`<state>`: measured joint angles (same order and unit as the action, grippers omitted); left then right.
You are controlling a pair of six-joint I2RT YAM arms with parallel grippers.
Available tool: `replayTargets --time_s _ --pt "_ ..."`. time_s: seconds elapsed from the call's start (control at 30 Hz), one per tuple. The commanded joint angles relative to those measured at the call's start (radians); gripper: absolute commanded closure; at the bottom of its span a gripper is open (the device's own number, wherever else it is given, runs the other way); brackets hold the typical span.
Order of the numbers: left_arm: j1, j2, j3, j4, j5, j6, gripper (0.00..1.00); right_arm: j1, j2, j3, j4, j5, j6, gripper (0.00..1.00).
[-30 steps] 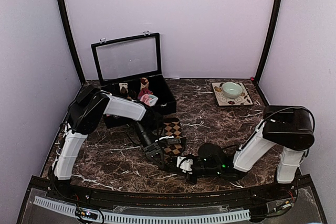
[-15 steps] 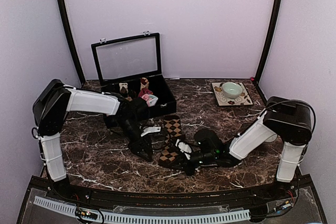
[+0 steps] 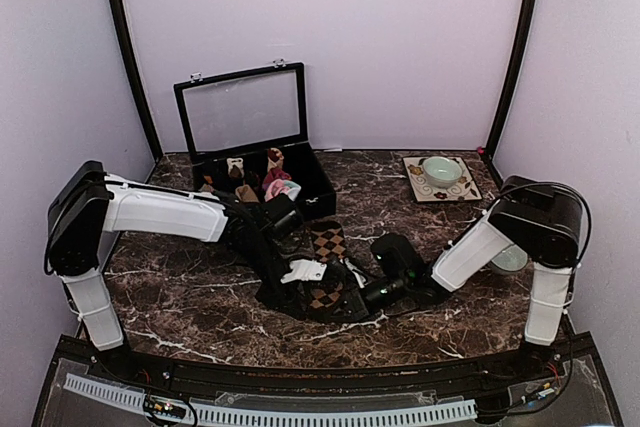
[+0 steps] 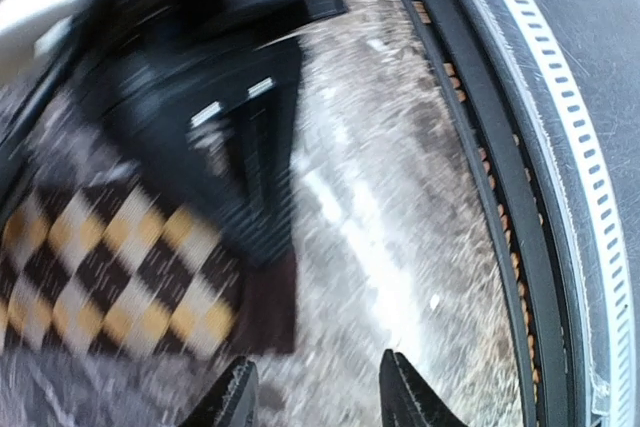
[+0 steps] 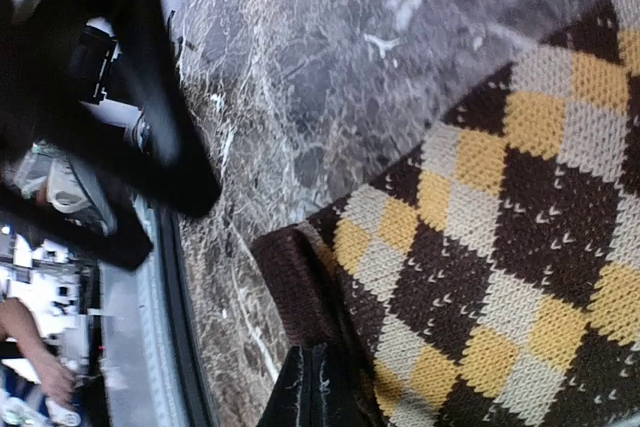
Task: Roll the socks
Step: Roll the sock at the center of the board.
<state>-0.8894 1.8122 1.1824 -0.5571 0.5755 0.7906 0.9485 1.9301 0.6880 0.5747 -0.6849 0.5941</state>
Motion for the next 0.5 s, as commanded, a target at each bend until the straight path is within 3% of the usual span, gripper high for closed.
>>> replayTargets --time_s 0.0,0.2,0.47 --pt "-0.049 0.015 -0.021 0.065 -0.051 0.039 0.56 -0.02 0.076 -0.028 -0.142 -0.054 0.159 1.0" --pt "-0.074 0.027 -0.043 0.13 -0.124 0.085 0.57 -0.043 0.077 -0.006 -0.191 -0.055 0.158 1.0" --pt "-0.075 0.079 -0.047 0.149 -0.157 0.095 0.68 -0.046 0.087 -0.017 -0.173 -0.052 0.169 1.0"
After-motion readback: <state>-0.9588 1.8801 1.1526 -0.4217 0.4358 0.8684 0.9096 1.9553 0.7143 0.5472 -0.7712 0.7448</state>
